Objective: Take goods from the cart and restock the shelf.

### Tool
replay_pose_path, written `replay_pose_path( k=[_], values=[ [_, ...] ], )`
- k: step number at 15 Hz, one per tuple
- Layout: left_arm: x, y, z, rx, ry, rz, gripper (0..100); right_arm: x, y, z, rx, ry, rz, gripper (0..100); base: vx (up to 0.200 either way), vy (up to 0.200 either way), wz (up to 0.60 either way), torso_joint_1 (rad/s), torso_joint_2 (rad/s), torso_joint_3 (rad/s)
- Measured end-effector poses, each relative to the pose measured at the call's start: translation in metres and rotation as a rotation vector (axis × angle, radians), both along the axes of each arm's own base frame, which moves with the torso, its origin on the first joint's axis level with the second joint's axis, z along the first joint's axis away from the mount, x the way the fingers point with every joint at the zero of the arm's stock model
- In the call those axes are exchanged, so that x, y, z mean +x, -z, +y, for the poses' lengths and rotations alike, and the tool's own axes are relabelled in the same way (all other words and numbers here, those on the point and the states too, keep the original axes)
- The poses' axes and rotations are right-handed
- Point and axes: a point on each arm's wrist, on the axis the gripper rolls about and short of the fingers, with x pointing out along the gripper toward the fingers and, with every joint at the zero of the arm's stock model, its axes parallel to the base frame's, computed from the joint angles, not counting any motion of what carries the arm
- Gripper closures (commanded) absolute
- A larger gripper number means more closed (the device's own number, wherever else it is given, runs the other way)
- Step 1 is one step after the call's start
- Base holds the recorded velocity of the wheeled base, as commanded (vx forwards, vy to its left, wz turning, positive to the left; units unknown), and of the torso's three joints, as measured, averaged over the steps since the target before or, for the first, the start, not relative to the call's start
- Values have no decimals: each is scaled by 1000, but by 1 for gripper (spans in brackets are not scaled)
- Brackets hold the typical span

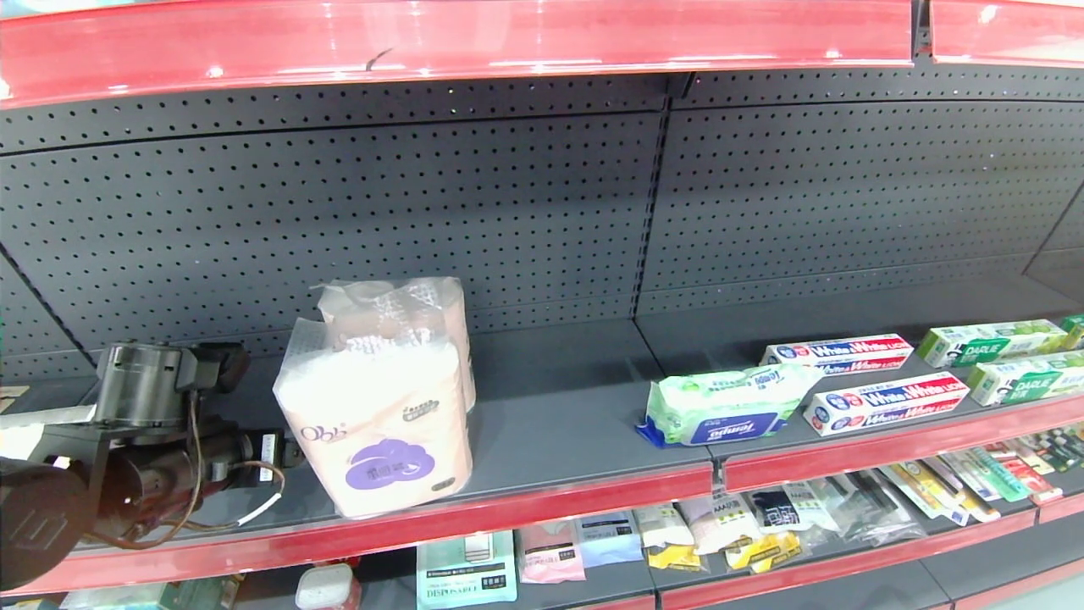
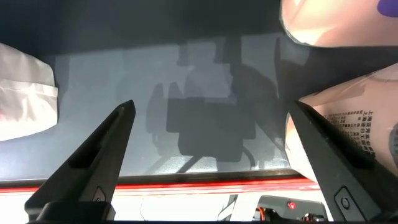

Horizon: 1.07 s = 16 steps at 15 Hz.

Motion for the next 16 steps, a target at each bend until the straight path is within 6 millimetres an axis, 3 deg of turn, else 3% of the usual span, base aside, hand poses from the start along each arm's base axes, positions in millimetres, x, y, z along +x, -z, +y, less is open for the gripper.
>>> replay_pose_path(
  k=[6,10,14,16],
  values=[
    [-3,-2,-1,-1,4,-15,0,0,0,0,0,0,0,0,0,0,0,0,0,0],
    [-14,-10,13,37,-13,-43,0,0,0,0,0,0,0,0,0,0,0,0,0,0],
    [-45,-25,35,83,-10,-104,0,0,0,0,0,0,0,0,0,0,0,0,0,0],
    [-75,-36,36,77,5,-174,0,0,0,0,0,0,0,0,0,0,0,0,0,0]
  ],
)
